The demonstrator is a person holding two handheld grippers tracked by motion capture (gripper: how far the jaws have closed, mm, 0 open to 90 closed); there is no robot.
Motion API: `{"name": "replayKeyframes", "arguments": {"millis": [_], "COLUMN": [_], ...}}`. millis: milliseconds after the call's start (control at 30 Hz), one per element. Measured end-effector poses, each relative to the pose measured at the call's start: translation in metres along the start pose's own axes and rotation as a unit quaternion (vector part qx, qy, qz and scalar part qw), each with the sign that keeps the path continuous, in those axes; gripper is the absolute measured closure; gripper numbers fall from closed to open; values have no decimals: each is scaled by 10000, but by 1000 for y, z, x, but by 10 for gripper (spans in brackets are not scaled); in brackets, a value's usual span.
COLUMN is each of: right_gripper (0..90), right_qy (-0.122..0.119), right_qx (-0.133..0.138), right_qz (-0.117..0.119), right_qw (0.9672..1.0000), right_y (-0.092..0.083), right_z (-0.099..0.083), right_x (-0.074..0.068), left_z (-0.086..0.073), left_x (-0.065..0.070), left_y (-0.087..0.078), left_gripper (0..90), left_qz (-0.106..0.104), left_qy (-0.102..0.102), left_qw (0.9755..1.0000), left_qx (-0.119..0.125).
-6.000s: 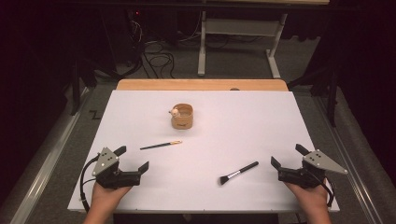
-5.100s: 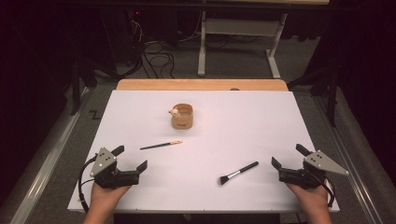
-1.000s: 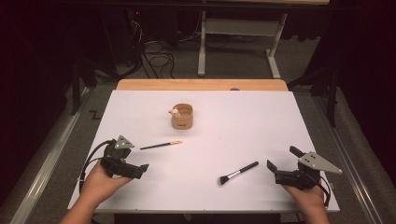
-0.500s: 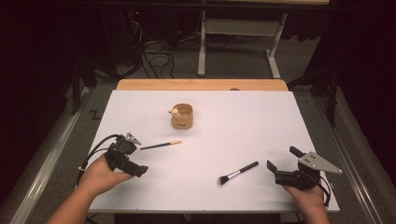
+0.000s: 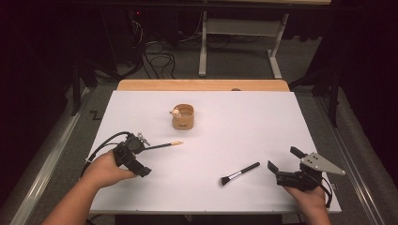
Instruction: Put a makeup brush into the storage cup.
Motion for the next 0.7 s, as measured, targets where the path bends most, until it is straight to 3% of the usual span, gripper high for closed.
{"name": "replayKeyframes", "arguments": {"millis": [133,300,367,567,700], "right_gripper": [2,2,3,3,3], "right_qy": [-3,25,23,87,117], "right_qx": [0,25,31,83,75], "right_qz": [5,-8,-4,21,25], "right_qw": [10000,10000,10000,9999,9999], "right_y": [0,-1,0,-2,-2], "right_z": [0,0,0,1,0], "right_x": [0,1,2,1,1], "left_z": [6,15,20,30,36], "left_x": [0,-1,-2,-9,-11], "left_y": [1,3,4,6,8], "left_gripper": [145,146,151,158,163], "left_qz": [44,90,-11,114,169], "left_qy": [91,47,-51,-135,-84], "left_qw": [9999,9999,10000,9998,9998], "left_qx": [-25,38,29,59,16]}}
Point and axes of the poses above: each handheld gripper's, and its own axes: y roughly forward along the jaws, z roughly out of its top, x roughly to its right, the point moved 4 cm from there along y, roughly forward along the jaws, and after that the axes turned 9 degrees about z, right-handed, at the moved point
